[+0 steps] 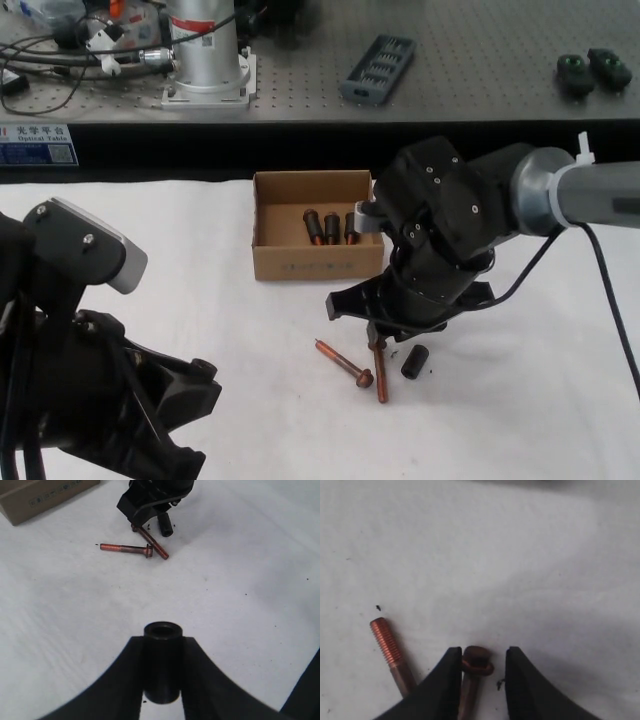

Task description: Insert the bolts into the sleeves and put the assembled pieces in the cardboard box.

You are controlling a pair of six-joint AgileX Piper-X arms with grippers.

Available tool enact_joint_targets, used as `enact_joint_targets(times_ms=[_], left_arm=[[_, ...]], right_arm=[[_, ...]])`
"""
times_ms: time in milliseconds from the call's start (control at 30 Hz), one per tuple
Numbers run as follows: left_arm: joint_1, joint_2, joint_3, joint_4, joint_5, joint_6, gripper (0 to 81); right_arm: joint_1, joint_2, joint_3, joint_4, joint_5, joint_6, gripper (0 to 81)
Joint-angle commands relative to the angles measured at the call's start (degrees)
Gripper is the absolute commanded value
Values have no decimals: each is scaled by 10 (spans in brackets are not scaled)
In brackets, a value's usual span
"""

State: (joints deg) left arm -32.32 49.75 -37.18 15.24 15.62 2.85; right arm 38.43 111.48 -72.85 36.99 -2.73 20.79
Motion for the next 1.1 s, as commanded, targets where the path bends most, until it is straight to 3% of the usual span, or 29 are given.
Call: enact_joint_targets(times_ms=[0,467,900,967,1067], left_arm=[[1,-5,0,1,6,-8,6],[1,-5,0,1,6,-8,6],[1,-5,0,1,6,-8,6],[1,-5,0,1,6,-8,6],[1,-5,0,1,6,-8,6]], right_arm=[[8,7,-10,0,-20,13,234],[17,7,-10,-1,27,15,234],[17,36,-10,1,27,15,230],[17,36,-10,1,27,15,191],[17,36,-10,1,27,15,64]])
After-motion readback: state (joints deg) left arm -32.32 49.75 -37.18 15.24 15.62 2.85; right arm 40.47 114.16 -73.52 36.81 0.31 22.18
